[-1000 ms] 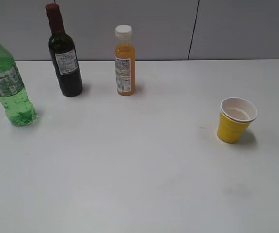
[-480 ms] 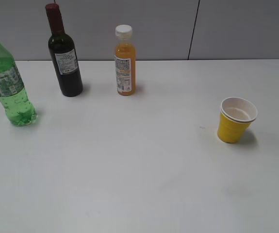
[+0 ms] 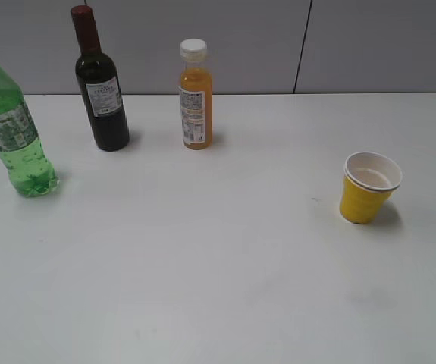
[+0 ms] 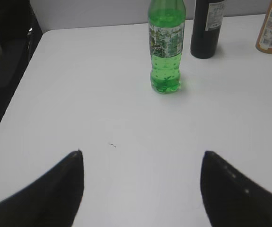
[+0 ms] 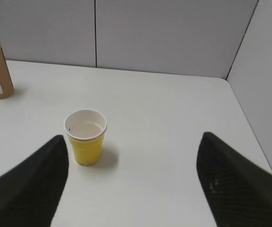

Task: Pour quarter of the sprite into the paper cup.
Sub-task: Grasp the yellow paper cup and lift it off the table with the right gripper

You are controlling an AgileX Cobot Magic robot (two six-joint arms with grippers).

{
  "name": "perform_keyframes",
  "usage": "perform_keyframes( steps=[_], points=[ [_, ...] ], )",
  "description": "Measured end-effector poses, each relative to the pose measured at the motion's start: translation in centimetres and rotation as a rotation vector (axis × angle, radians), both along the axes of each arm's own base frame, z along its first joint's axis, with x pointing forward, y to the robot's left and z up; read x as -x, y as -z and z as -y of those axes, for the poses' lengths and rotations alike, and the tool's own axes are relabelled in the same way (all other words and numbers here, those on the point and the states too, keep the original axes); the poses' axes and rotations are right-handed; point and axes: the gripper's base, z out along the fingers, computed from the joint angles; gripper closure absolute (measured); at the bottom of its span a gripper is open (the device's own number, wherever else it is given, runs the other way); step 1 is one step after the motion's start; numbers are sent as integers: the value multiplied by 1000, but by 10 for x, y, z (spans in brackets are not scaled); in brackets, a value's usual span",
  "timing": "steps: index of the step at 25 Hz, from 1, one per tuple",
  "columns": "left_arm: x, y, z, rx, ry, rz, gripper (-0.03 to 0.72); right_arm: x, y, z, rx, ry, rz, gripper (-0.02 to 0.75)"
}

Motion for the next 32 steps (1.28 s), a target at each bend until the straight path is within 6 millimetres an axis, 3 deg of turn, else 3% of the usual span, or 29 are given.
perform_keyframes(
  steps=[12,24,32],
  points=[
    [0,0,0,0,0,0,106,-33,-7,-2,-6,1,62,110],
    [0,0,0,0,0,0,106,-49,57,-3,-65,13,74,122],
    [0,0,0,0,0,0,106,-62,66,-3,-62,20,34,125]
  ],
)
